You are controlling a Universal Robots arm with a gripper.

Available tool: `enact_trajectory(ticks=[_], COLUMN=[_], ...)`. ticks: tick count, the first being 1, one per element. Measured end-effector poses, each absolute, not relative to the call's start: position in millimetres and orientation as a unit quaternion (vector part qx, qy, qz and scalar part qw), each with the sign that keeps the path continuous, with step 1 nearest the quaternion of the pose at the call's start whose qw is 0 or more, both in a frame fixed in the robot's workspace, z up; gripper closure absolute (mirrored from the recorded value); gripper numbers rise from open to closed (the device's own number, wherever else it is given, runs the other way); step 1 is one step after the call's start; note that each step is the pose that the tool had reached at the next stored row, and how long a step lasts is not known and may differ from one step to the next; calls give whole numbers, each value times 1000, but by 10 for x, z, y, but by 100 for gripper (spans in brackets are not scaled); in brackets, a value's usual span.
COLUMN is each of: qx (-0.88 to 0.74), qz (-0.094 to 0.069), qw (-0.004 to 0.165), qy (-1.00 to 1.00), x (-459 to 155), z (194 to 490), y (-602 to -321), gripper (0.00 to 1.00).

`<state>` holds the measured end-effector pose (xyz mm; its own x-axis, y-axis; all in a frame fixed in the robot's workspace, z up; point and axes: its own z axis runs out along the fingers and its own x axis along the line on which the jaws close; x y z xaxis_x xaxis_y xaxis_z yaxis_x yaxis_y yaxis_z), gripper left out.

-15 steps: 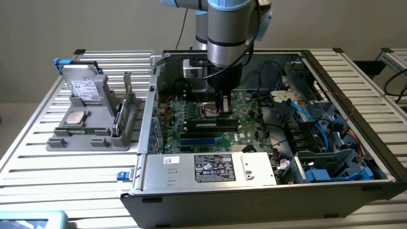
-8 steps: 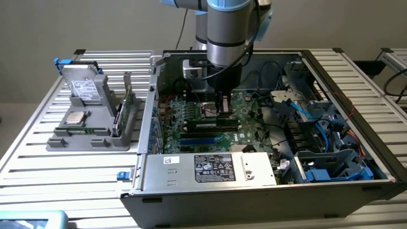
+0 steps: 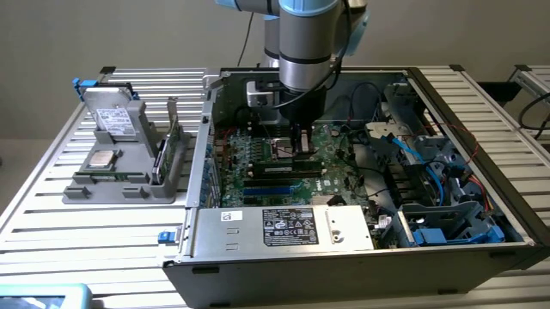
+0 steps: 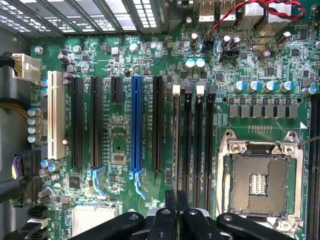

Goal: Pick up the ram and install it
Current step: 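Insert the ram into the slot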

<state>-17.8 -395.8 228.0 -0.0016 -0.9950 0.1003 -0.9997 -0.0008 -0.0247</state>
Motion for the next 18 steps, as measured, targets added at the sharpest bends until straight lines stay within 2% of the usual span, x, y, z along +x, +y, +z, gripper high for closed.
enact_trajectory(ticks=[18], qx=[707], qz=[45], qw=[26], qy=[-705], x=[-179], z=[2256], y=[-3960], gripper=[88])
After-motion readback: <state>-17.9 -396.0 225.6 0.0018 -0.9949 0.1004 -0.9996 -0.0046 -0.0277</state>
